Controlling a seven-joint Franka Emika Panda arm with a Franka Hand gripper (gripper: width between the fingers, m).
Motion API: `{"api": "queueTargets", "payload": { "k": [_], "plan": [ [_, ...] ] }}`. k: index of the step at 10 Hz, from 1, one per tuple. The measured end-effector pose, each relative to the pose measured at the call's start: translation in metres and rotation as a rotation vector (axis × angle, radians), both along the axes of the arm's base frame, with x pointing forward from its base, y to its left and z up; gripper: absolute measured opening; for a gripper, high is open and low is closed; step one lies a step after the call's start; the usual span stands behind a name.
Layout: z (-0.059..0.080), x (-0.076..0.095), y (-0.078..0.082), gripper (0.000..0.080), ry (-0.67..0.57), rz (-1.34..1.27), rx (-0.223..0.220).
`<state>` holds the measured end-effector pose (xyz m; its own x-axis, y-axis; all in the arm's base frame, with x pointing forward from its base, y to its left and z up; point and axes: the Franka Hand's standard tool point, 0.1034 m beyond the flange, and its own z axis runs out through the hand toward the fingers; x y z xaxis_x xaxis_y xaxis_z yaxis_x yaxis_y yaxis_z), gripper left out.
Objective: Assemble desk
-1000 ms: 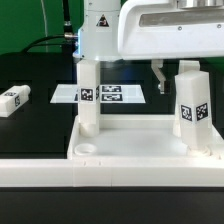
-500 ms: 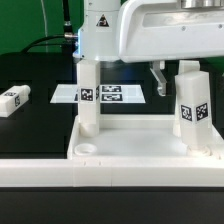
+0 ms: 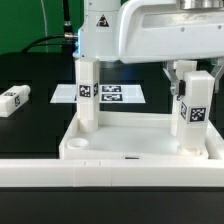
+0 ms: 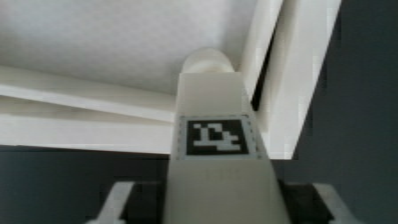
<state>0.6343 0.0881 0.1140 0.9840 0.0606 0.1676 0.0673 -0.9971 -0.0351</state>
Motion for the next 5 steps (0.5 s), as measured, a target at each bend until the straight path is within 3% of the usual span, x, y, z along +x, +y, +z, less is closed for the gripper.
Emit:
{"api": "queueTargets", "payload": {
  "k": [1, 5],
  "plan": [
    [-0.0001, -0.0001, 0.0001, 0.0289, 0.000, -0.002, 0.000],
    [-0.0023, -0.0020, 0.0083, 0.0289, 0.025, -0.471, 0.082]
  ]
}}
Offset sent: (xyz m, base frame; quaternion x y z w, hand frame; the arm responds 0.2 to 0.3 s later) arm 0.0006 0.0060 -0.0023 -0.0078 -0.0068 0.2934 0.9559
